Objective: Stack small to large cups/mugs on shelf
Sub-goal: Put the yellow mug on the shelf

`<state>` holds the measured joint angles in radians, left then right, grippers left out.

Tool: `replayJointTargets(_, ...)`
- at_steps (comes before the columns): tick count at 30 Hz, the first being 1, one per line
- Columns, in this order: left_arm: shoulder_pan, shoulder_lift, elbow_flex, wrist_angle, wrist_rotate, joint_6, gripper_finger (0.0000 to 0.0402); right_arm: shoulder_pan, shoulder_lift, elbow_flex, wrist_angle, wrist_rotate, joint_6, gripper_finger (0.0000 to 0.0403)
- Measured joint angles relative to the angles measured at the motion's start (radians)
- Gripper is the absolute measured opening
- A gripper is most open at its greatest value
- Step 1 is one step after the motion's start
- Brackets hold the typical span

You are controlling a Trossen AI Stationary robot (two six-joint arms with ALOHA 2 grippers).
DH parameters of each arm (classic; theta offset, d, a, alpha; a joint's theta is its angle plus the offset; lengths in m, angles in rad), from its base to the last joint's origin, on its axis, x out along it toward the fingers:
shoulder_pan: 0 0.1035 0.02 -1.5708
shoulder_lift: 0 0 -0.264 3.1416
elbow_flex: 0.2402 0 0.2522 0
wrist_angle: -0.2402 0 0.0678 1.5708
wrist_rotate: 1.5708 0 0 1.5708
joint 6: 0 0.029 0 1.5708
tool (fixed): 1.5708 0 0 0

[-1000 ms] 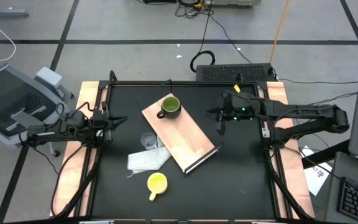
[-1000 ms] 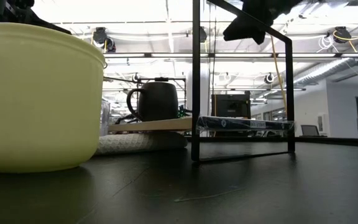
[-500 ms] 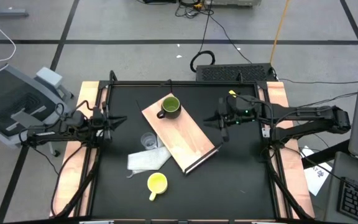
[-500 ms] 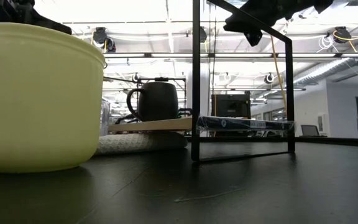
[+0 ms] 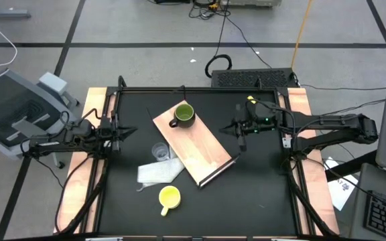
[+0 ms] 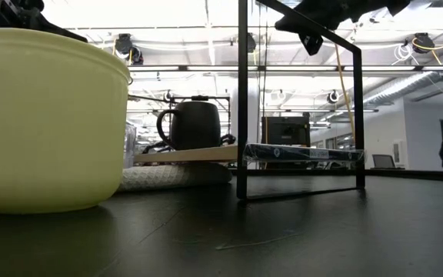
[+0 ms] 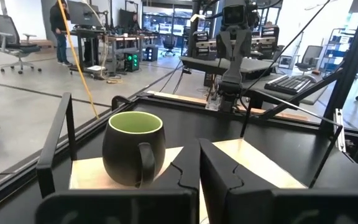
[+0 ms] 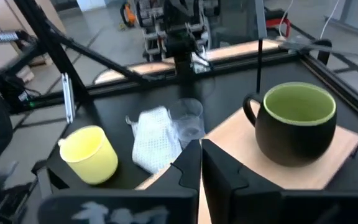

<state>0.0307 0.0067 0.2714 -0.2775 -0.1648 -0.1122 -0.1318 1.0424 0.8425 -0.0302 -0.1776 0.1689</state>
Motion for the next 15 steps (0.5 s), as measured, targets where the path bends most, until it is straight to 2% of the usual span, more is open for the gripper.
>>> replayJointTargets(7, 0.000, 0.000, 0.000, 0.000, 0.023, -0.002, 0.0027, 0.001, 0.000, 0.000, 0.023, 0.000, 0.000, 0.0006)
replayJointTargets(15, 0.000, 0.000, 0.000, -0.005, 0.008, 0.002, 0.0017, 0.001, 0.000, -0.037, 0.027, -0.001, 0.036, 0.0006)
